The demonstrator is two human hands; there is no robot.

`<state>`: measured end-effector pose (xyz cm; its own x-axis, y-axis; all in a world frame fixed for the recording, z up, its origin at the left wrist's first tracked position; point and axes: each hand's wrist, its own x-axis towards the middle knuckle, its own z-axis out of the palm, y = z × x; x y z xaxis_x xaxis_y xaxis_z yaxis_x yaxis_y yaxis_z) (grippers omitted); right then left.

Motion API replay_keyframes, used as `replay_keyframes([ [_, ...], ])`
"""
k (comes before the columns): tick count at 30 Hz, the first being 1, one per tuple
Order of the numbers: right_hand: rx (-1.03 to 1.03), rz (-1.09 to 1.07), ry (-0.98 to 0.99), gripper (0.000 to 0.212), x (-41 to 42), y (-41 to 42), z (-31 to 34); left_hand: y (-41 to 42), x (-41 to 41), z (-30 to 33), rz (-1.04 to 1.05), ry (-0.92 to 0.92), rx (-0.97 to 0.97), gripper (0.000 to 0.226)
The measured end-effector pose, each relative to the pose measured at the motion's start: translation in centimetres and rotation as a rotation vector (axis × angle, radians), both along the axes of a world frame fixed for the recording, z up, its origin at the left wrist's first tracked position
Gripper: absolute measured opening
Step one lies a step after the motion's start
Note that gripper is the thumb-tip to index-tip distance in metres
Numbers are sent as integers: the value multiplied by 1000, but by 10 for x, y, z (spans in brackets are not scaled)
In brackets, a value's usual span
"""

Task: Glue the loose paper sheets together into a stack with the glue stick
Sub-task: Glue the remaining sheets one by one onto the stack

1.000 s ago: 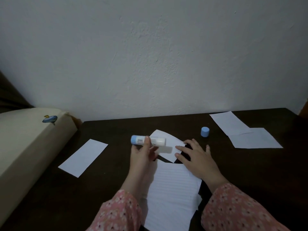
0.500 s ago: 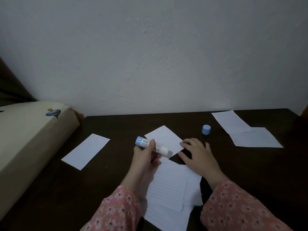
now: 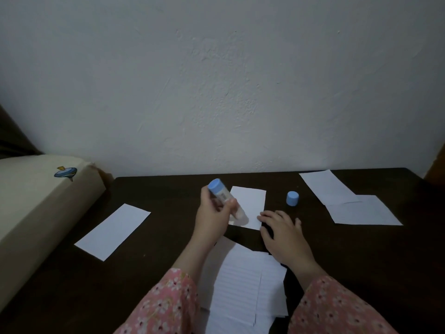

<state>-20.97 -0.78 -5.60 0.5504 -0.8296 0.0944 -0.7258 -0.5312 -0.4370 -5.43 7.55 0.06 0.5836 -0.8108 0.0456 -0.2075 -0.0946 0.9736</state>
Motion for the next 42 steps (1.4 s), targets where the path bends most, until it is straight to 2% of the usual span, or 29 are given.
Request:
replay_keyframes([
  [4, -13, 0, -27, 37, -1, -1, 0, -14, 1, -4, -169, -166, 81, 52],
  [7, -8, 5, -35, 35, -1, -1, 0, -20, -1, -12, -214, -280, 128, 53],
  [20, 50, 1, 7, 28, 1, -2, 1, -26, -11, -14, -317, -488, 141, 50],
  [27, 50, -7, 14, 31, 3, -4, -1, -25, 4, -13, -296, -479, 201, 62],
  [42, 30, 0, -18, 30, 1, -2, -3, -17, 34, -15, -165, -380, 205, 60],
])
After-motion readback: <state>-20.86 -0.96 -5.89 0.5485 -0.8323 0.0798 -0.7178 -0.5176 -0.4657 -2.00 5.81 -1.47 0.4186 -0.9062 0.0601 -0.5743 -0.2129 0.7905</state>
